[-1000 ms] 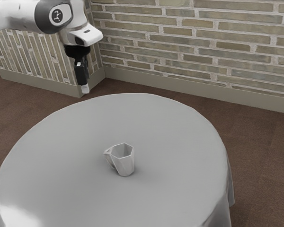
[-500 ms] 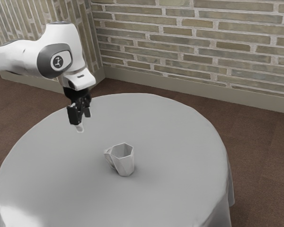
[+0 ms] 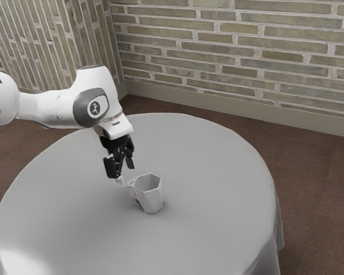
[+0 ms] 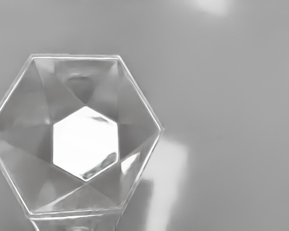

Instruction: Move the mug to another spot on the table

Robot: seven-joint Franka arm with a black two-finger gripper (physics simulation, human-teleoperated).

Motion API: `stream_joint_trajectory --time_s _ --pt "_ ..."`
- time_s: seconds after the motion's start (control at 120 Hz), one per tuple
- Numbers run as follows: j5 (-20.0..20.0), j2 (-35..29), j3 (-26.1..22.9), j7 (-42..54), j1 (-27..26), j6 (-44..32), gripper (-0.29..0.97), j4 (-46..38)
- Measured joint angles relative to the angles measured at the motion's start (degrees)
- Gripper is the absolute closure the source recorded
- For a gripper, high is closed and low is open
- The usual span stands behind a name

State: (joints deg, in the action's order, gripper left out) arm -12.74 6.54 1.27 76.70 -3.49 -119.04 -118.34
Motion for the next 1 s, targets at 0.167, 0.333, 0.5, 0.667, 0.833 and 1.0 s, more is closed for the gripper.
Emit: stream_joint_trajectory --time_s 0.167,0.333,0.5,0.667,0.833,1.0 --pt "-1.47 1.5 0.05 2.22 0.04 -1.77 0.0 -0.09" --pt "-1.8 3.26 0.05 5.48 0.1 -4.17 0.0 -0.15" --pt "-1.95 5.48 0.05 8.42 0.47 -6.37 0.0 -0.1" --pt "-2.68 7.78 0.05 10.62 0.91 -8.08 0.0 -0.03" --pt "-3.71 9.7 0.03 12.26 0.96 -9.72 0.0 0.36" --pt "-4.9 10.62 0.04 13.47 0.82 -11.3 0.02 0.54"
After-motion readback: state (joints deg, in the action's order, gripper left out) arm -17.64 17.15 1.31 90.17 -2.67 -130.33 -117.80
